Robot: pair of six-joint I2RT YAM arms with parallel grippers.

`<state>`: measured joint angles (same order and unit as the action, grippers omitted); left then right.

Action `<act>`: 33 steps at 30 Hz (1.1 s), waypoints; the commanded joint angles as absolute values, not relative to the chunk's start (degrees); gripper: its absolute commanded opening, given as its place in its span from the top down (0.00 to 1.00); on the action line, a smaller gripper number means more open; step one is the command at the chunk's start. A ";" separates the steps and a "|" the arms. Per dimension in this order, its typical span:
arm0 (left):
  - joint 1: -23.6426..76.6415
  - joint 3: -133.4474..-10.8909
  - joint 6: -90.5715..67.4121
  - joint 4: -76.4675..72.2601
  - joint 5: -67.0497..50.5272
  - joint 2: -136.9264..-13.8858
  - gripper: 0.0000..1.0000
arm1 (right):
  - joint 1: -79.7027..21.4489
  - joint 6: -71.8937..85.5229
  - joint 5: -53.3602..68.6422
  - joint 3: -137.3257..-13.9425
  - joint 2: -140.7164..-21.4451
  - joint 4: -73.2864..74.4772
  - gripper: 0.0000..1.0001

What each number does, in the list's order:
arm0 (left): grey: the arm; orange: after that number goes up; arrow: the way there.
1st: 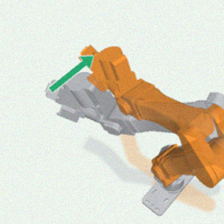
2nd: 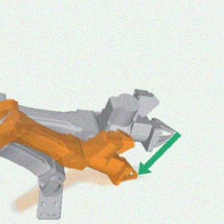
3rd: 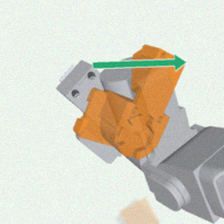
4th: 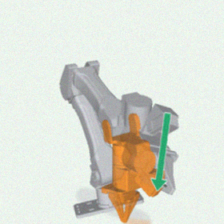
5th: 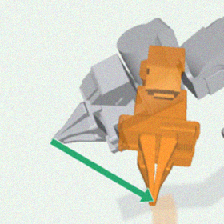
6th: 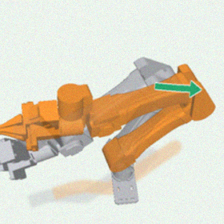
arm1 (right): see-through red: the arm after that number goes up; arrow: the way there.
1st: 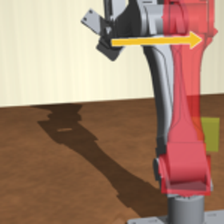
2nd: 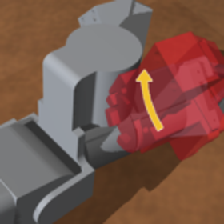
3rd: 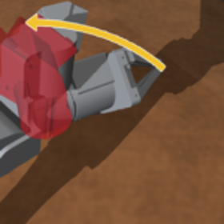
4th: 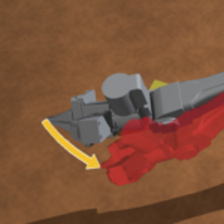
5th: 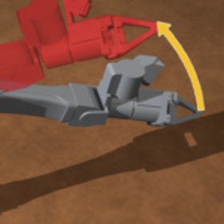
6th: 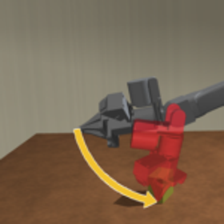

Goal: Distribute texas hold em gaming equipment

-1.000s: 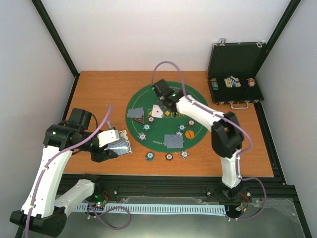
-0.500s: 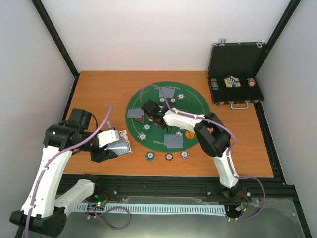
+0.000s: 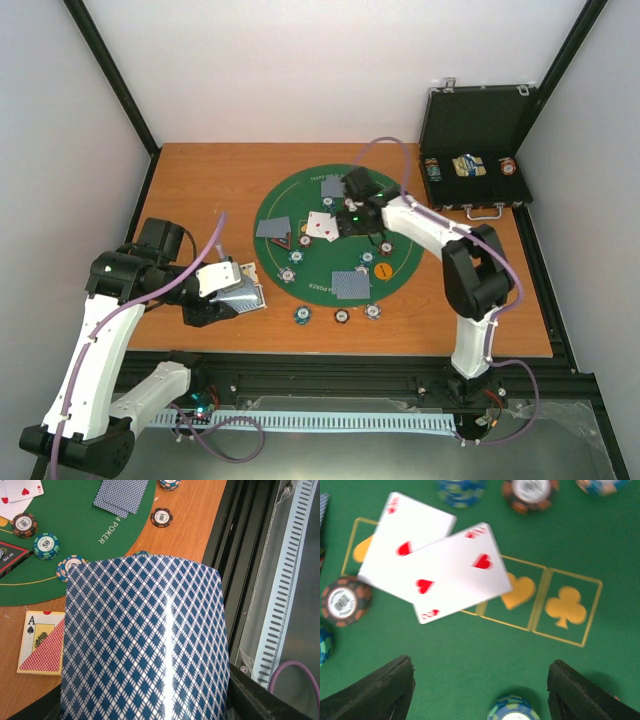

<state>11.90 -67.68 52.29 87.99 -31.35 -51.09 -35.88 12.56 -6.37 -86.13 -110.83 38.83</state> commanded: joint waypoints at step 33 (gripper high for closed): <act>11.94 -68.05 53.70 87.75 -31.74 -51.01 0.87 | -24.96 29.10 13.15 -106.07 -133.79 41.16 0.43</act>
